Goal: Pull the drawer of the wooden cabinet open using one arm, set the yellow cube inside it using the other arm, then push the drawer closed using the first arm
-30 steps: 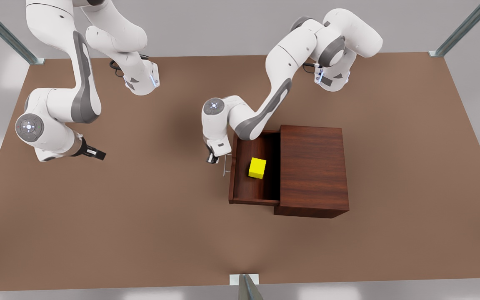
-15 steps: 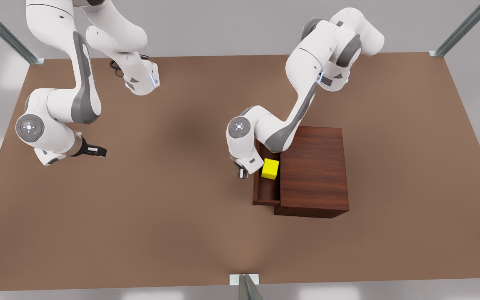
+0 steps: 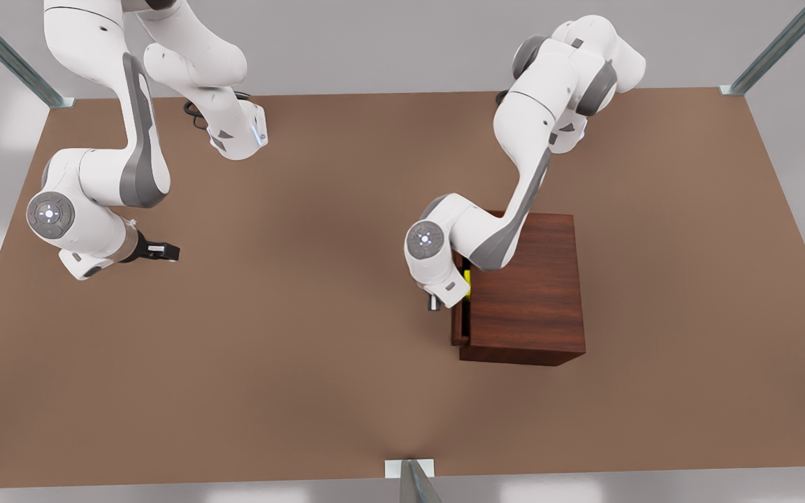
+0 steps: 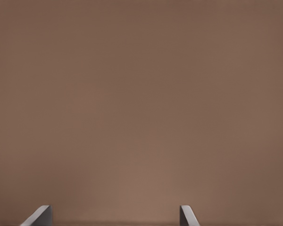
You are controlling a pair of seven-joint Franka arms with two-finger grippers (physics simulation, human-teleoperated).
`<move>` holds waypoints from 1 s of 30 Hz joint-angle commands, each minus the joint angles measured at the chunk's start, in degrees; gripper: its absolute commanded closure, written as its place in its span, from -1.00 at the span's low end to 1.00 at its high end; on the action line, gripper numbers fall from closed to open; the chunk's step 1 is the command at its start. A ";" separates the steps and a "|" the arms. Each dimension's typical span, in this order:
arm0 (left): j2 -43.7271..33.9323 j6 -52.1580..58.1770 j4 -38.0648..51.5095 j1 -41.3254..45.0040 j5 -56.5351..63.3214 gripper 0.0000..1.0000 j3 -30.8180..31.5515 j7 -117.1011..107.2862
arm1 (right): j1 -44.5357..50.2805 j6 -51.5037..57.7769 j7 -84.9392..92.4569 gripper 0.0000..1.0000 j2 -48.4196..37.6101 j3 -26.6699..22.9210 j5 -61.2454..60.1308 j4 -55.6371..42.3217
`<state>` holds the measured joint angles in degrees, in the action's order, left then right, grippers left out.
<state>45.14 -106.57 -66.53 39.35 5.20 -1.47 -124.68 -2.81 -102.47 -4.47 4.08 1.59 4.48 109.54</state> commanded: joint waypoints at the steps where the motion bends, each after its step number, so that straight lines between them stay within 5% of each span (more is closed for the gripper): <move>1: -0.23 1.01 0.00 -0.42 -0.19 1.00 -0.02 4.71 | 0.00 0.08 3.59 -1.00 -0.03 0.00 0.00 -0.03; 15: -0.23 5.06 1.05 -2.70 -0.89 1.00 0.33 11.40 | 0.00 0.08 3.59 -1.00 0.05 0.00 0.09 -0.03; 16: -0.23 3.92 1.58 -2.79 -2.47 0.77 0.42 10.52 | 0.00 0.17 3.59 -1.00 0.05 0.00 0.09 -0.03; 17: -0.41 2.60 2.28 -2.88 -5.28 -0.99 0.33 10.43 | 0.00 0.17 3.59 -1.00 0.06 0.00 0.09 -0.03; 20: -8.66 14.53 2.20 -5.77 -5.47 -1.00 -0.11 31.30 | 0.00 0.17 3.59 -1.00 0.06 0.00 0.09 -0.03; 22: -18.42 29.57 0.88 -19.04 -8.80 -1.00 -0.20 82.27 | 0.00 0.17 3.59 -1.00 0.06 0.00 0.09 -0.03; 24: -20.36 38.98 3.25 -31.00 -12.33 -1.00 0.15 122.47 | 0.00 0.17 3.59 -1.00 0.06 0.00 0.09 -0.03; 30: -21.50 32.57 2.72 -34.78 -11.27 -1.00 -0.28 135.06 | 0.00 0.17 3.59 -1.00 0.06 0.00 0.09 -0.11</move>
<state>23.69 -78.71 -63.84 4.64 -5.81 -1.76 -66.85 -2.82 -102.33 -1.61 4.18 1.59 4.62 109.45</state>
